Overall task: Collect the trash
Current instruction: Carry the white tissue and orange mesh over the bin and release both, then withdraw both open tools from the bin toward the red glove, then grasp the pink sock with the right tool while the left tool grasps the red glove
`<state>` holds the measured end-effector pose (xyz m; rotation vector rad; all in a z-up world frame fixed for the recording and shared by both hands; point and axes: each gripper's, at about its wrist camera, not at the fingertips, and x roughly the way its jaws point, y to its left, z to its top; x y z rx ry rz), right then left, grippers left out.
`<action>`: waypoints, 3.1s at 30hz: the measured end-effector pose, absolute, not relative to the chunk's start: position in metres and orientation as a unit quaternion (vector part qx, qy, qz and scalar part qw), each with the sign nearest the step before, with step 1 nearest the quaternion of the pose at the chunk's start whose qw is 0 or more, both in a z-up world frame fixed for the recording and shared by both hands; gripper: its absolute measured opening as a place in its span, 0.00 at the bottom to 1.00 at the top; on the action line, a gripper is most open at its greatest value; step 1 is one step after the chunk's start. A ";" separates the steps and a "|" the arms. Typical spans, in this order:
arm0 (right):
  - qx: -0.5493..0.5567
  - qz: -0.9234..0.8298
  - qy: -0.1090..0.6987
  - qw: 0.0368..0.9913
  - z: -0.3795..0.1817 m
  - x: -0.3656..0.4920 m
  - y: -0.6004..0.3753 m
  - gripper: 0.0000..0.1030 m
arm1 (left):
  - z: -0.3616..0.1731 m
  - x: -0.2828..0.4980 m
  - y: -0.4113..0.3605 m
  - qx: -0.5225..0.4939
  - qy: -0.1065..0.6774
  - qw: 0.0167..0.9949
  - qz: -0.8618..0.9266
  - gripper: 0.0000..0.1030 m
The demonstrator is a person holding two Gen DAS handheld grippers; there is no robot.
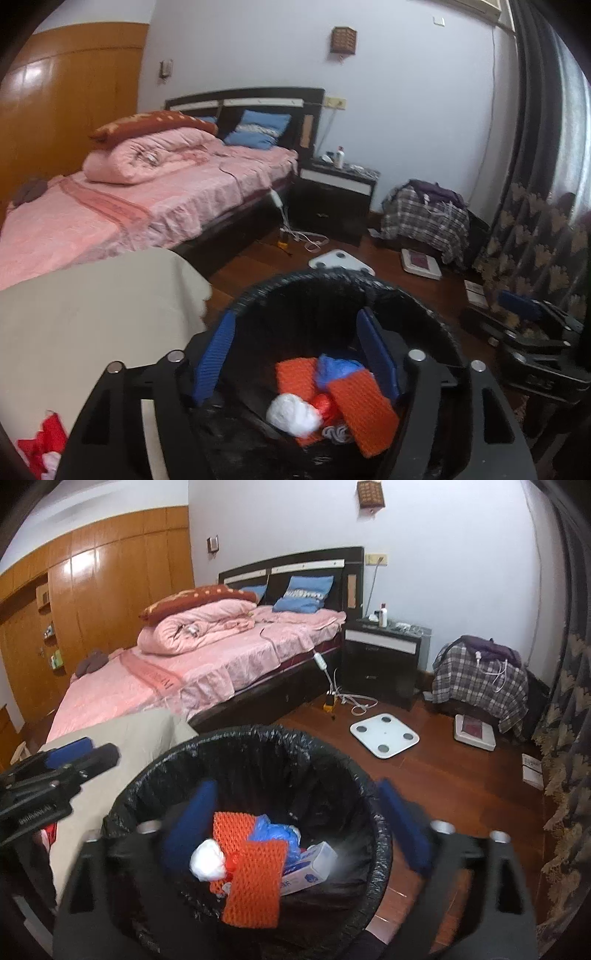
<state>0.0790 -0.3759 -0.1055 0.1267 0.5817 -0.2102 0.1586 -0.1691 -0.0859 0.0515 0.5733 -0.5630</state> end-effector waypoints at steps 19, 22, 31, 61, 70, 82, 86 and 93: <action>0.058 0.028 0.271 0.960 -0.072 0.091 -0.251 0.95 | -0.061 0.108 0.029 0.031 0.241 0.966 -0.084 0.94; 0.053 0.056 0.275 0.958 -0.073 0.099 -0.220 0.95 | -0.066 0.103 0.058 0.023 0.245 0.968 -0.055 0.94; 0.026 0.125 0.271 0.954 -0.085 0.108 -0.141 0.95 | -0.090 0.094 0.127 -0.001 0.257 0.966 0.016 0.94; -0.035 0.221 0.369 0.902 -0.167 0.124 0.003 0.77 | -0.153 0.095 0.198 -0.023 0.307 0.949 0.064 0.94; -0.025 0.255 0.408 0.876 -0.182 0.129 0.004 0.37 | -0.157 0.099 0.201 -0.032 0.314 0.947 0.062 0.94; 0.005 0.233 0.384 0.893 -0.157 0.132 -0.038 0.32 | -0.156 0.111 0.164 -0.027 0.316 0.948 0.021 0.93; 0.016 0.209 0.385 0.899 -0.156 0.140 -0.058 0.32 | -0.162 0.122 0.147 -0.035 0.329 0.944 -0.003 0.89; 0.021 0.188 0.390 0.901 -0.161 0.147 -0.072 0.32 | -0.181 0.138 0.125 -0.045 0.360 0.931 -0.033 0.76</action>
